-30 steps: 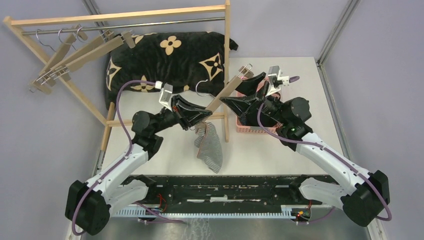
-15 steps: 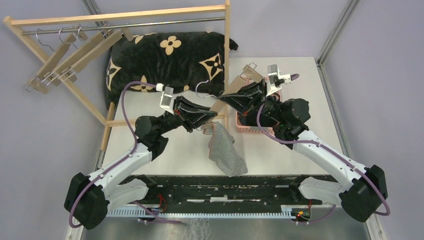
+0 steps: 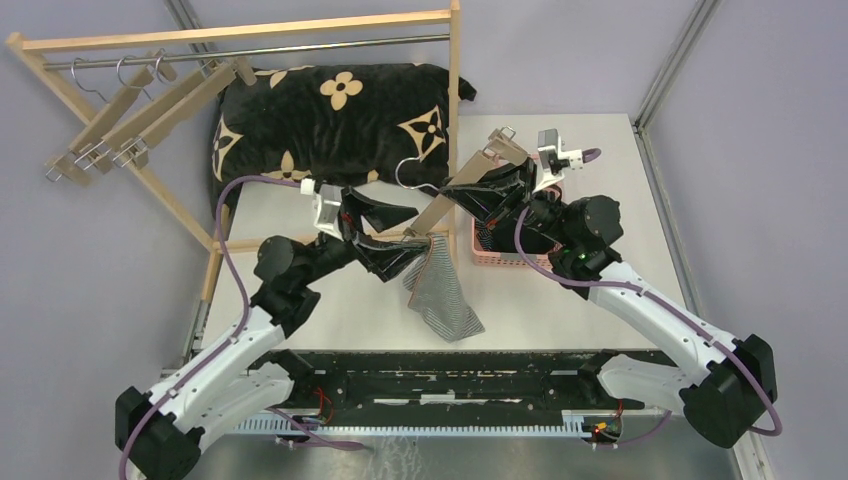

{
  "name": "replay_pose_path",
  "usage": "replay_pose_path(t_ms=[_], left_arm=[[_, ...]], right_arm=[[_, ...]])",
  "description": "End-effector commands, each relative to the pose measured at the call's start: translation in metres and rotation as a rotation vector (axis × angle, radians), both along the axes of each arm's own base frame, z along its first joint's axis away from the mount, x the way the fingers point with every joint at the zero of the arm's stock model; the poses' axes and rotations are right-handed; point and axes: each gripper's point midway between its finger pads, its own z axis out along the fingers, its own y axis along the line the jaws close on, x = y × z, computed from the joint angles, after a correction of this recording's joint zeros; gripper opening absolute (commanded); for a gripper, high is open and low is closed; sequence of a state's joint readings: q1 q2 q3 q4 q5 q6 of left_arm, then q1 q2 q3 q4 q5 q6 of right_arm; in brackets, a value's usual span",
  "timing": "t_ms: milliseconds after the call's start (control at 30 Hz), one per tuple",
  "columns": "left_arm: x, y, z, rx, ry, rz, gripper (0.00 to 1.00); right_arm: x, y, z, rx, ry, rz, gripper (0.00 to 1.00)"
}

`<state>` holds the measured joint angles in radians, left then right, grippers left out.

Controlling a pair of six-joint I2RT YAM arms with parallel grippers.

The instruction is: Remove the underwear clipped to the hanger

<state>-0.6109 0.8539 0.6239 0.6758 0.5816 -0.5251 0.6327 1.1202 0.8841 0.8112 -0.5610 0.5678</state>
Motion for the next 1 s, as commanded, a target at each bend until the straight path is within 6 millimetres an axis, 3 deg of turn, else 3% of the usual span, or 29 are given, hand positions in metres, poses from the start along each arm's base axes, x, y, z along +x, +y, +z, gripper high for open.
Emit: replay_pose_path(t_ms=[0,167,300,433,633,733,867,967], left_arm=[[0.013,0.017,-0.005,0.094,-0.062,0.164,0.92],[0.017,0.023,-0.031,0.133,-0.031,0.207,0.95],[0.013,0.016,-0.039,0.133,-0.020,0.158,0.95],[0.012,0.010,-0.038,0.123,-0.024,0.118,0.93],[0.008,0.001,-0.029,0.107,-0.056,0.059,0.66],[0.004,0.000,-0.023,0.086,-0.072,0.037,0.67],[0.002,0.003,-0.018,0.056,-0.081,0.042,0.76],[0.001,0.003,-0.018,0.053,-0.082,0.042,0.72]], right_arm=[[-0.010,-0.015,0.037,0.084,-0.101,-0.037,0.01],[-0.018,-0.018,0.045,0.113,-0.109,-0.011,0.01],[-0.020,-0.018,0.048,0.122,-0.105,0.001,0.01],[-0.020,-0.017,0.047,0.122,-0.102,0.002,0.01],[-0.016,-0.013,0.040,0.100,-0.084,0.002,0.01],[-0.013,-0.009,0.033,0.082,-0.070,0.003,0.01],[-0.011,-0.009,0.030,0.067,-0.065,-0.005,0.01],[-0.011,-0.009,0.029,0.063,-0.065,-0.013,0.01]])
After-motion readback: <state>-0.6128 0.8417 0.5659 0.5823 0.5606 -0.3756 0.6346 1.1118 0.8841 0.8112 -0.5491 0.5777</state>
